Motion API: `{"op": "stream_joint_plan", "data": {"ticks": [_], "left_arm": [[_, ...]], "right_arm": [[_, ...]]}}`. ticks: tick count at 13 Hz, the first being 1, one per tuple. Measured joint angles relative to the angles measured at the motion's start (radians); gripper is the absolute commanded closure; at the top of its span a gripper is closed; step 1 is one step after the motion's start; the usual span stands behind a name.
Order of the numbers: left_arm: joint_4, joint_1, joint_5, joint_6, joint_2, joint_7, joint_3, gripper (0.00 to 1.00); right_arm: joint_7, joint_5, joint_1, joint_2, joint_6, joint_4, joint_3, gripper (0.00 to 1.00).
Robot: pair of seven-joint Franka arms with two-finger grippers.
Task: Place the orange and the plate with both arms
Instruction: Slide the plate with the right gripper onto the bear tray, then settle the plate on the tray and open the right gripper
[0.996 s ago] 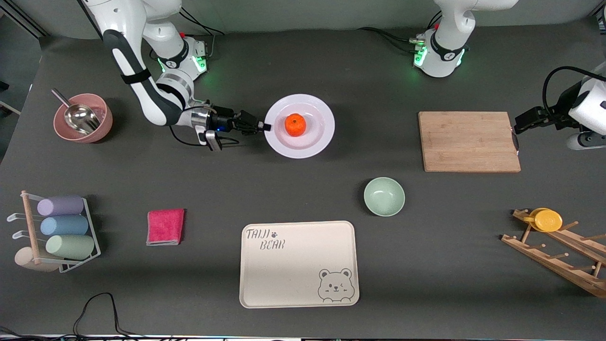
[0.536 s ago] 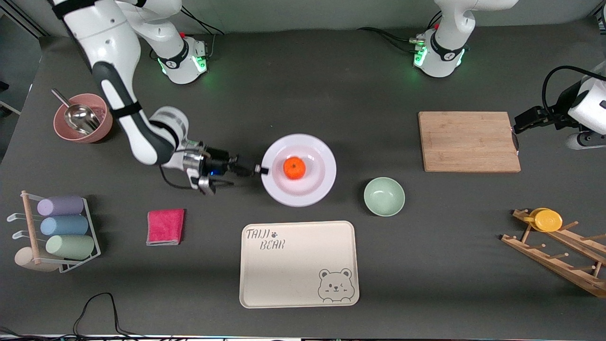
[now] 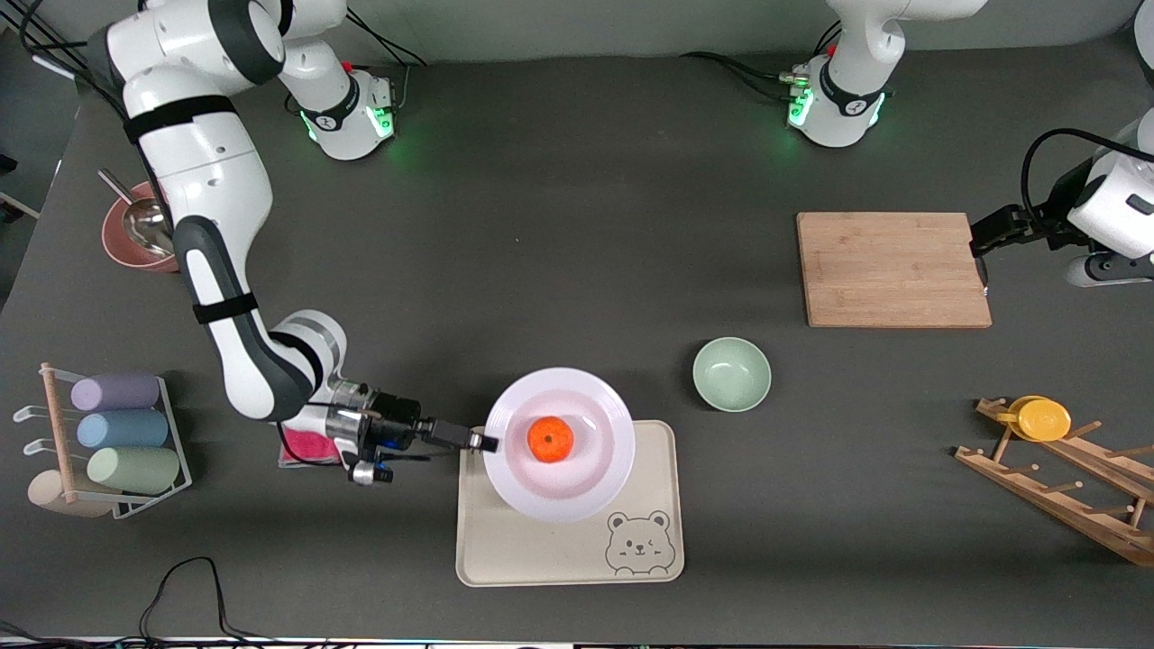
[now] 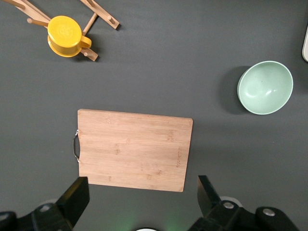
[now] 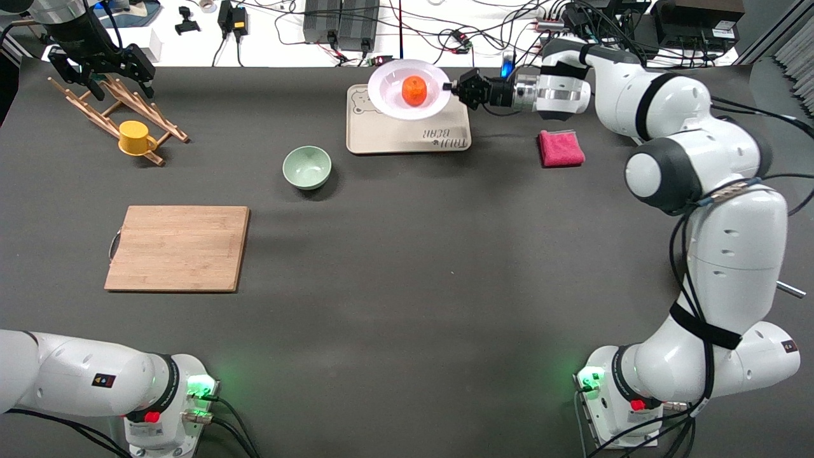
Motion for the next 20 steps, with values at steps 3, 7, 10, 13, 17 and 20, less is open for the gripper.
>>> {"op": "stream_joint_plan", "data": {"ticks": [3, 7, 10, 13, 17, 20], "left_arm": [[0.000, 0.000, 0.000, 0.000, 0.000, -0.001, 0.000, 0.00], [0.000, 0.000, 0.000, 0.000, -0.001, -0.001, 0.000, 0.00], [-0.002, 0.000, 0.000, 0.006, -0.001, -0.001, 0.000, 0.00], [-0.016, 0.000, 0.000, 0.026, -0.001, -0.002, 0.000, 0.00], [-0.018, 0.001, 0.000, 0.032, -0.001, -0.005, 0.001, 0.00], [-0.020, 0.002, 0.000, 0.034, -0.001, -0.005, 0.001, 0.00]], "right_arm": [[0.028, -0.027, 0.001, 0.107, 0.038, 0.143, -0.001, 1.00], [0.028, -0.029, 0.011, 0.226, 0.082, 0.254, -0.001, 1.00], [0.023, -0.032, 0.025, 0.275, 0.108, 0.278, 0.000, 1.00], [-0.004, -0.036, 0.041, 0.300, 0.132, 0.284, 0.000, 1.00], [-0.009, -0.041, 0.063, 0.308, 0.177, 0.285, 0.000, 1.00], [-0.019, -0.042, 0.064, 0.308, 0.180, 0.285, -0.001, 1.00]]}}
